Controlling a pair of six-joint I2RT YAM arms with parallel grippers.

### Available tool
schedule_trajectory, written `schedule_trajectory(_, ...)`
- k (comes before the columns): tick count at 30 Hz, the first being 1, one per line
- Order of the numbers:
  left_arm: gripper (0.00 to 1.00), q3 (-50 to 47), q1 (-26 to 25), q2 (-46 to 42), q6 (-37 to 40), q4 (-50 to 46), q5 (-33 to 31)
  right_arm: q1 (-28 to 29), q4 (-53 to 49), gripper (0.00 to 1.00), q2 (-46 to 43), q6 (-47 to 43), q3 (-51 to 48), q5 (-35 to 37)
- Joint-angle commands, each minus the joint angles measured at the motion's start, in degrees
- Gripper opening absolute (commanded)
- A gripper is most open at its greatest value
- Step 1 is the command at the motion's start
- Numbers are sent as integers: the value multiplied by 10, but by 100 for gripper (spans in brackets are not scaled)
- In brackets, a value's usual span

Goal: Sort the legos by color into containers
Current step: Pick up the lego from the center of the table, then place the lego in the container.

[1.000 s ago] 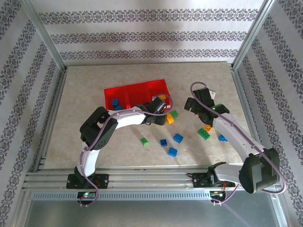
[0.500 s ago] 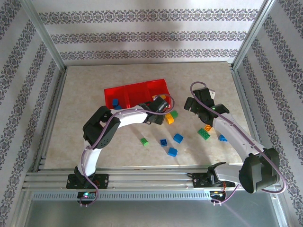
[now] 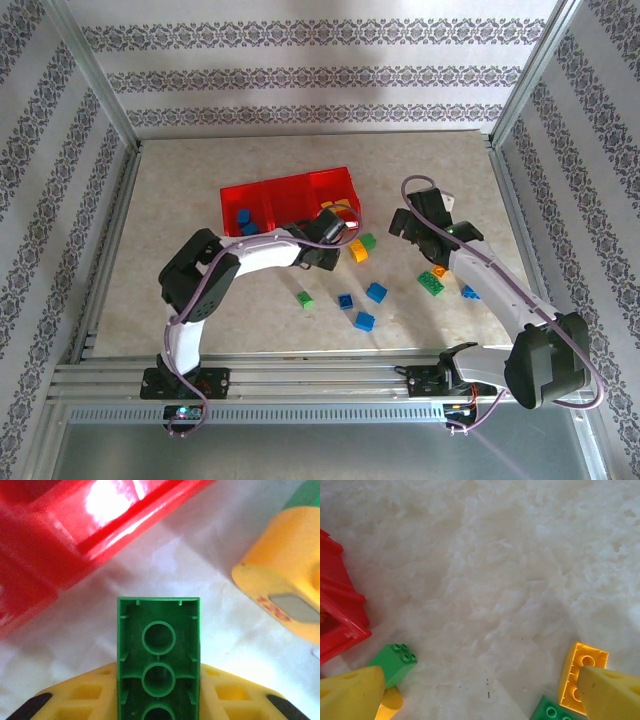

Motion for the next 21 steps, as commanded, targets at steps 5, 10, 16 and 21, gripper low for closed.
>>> schedule_trajectory(5,14,-41,-5,-106,-30,19,-34,-7,2,98,-16,13,-21,5)
schedule_trajectory(10,14,-30,19,-136,-38,7,-69,-8,5,98,5,9,-17,-12)
schedule_trajectory(16,14,11,79,-119,-39,-13,-85,-7,17,98,33,6,-8,-34)
schedule_trajectory(21,14,62,114,-80,-25,-38,-93,-5,23,98,59,2,-3,-50)
